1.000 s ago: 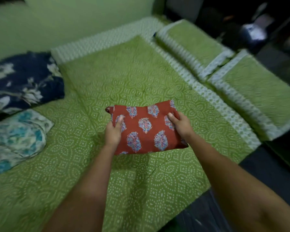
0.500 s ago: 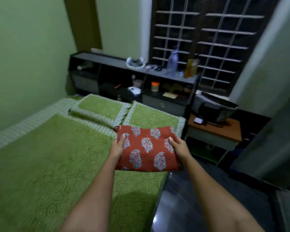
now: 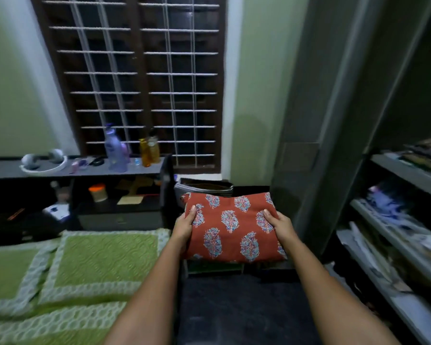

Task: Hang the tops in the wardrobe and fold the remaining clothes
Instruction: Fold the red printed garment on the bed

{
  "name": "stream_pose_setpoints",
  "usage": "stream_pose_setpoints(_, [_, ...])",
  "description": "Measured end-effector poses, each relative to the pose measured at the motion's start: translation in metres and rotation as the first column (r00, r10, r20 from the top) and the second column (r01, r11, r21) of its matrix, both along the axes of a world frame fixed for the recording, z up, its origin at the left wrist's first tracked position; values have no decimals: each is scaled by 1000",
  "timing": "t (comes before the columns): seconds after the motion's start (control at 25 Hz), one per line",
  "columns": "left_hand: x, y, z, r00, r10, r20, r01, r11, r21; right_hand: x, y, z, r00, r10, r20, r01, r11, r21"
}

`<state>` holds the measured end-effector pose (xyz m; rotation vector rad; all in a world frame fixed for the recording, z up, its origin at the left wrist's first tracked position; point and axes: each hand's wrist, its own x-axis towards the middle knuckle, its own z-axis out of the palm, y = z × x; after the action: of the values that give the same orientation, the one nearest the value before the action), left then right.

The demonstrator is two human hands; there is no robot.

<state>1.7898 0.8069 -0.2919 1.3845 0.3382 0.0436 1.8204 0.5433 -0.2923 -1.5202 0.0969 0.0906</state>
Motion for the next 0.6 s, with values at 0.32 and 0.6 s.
stream_pose_setpoints(0.32, [236,-195,24,827,-562,20,560,826,63,107,-176,7,862,-506,26,504,862,46])
stream_pose_setpoints(0.6, [354,-416,76,516,-853,81,847,522,102,132,-330,53,539,-838,86,836,544,68])
